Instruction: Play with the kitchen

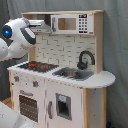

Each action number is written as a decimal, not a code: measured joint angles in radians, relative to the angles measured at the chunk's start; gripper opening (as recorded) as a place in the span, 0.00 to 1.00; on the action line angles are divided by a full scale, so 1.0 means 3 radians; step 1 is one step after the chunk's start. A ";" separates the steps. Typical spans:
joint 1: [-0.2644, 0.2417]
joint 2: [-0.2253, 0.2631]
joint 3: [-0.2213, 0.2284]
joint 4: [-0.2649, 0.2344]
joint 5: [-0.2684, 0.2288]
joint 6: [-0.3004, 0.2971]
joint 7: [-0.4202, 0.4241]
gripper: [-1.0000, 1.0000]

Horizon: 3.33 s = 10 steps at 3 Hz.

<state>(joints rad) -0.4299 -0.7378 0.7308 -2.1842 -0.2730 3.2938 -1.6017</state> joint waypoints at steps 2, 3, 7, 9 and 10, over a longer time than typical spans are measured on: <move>-0.0283 -0.0023 0.0389 0.0277 0.0001 0.0013 0.0494 1.00; -0.0508 -0.0096 0.0525 0.0413 0.0002 0.0038 0.0770 1.00; -0.1393 -0.0716 0.0868 0.0788 0.0005 -0.0050 0.1985 1.00; -0.1679 -0.1041 0.0875 0.0926 0.0007 -0.0214 0.2540 1.00; -0.1804 -0.1203 0.0869 0.0995 0.0008 -0.0329 0.2820 1.00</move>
<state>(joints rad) -0.9710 -1.0987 0.9914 -1.8858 -0.2707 3.1951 -0.7557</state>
